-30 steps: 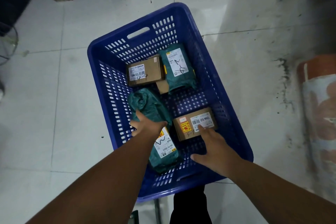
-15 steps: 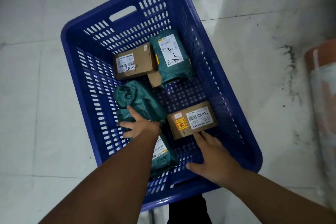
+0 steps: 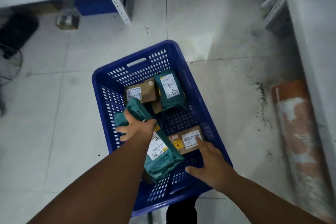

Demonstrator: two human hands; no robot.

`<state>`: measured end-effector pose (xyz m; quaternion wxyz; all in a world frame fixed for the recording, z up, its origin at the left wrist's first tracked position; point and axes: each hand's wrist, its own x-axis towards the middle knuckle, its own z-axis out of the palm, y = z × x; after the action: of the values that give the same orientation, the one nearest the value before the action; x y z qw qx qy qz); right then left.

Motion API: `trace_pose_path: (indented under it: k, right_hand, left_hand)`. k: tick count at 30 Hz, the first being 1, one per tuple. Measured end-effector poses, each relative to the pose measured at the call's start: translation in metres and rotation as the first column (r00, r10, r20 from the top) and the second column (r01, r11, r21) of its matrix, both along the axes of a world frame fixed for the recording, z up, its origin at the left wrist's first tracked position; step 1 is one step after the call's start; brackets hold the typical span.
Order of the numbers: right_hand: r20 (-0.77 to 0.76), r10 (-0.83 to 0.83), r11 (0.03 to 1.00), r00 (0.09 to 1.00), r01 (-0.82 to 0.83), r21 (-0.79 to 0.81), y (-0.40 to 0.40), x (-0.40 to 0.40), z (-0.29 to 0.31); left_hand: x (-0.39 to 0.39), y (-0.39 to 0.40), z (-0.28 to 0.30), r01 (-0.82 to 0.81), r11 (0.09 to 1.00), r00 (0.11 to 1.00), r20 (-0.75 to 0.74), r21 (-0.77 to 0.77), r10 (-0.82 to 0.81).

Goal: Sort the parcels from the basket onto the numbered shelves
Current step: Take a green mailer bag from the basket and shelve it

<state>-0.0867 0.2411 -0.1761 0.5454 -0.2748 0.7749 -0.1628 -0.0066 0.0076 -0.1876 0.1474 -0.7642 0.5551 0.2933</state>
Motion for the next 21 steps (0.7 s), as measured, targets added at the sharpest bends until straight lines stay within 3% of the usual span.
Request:
trace_pose_path:
  k: [12, 15, 18, 21]
  right_hand:
    - [0.107, -0.415, 0.901, 0.903, 0.425, -0.090, 0.006, -0.067, 0.204]
    - [0.175, -0.556, 0.818, 0.812, 0.572, -0.058, 0.017, -0.082, 0.261]
    - [0.161, -0.653, 0.745, 0.740, 0.666, -0.044, 0.037, -0.098, 0.309]
    - [0.136, -0.721, 0.674, 0.679, 0.733, -0.088, 0.059, -0.118, 0.357]
  left_hand:
    - [-0.092, 0.029, 0.211, 0.001, 0.997, 0.965, -0.263, 0.073, 0.018]
    - [-0.112, 0.059, 0.267, 0.010, 0.997, 0.940, -0.340, 0.081, 0.018]
    - [-0.143, 0.085, 0.317, 0.071, 0.989, 0.889, -0.457, 0.128, -0.004]
    - [-0.180, 0.106, 0.372, 0.141, 0.980, 0.873, -0.484, 0.143, -0.055]
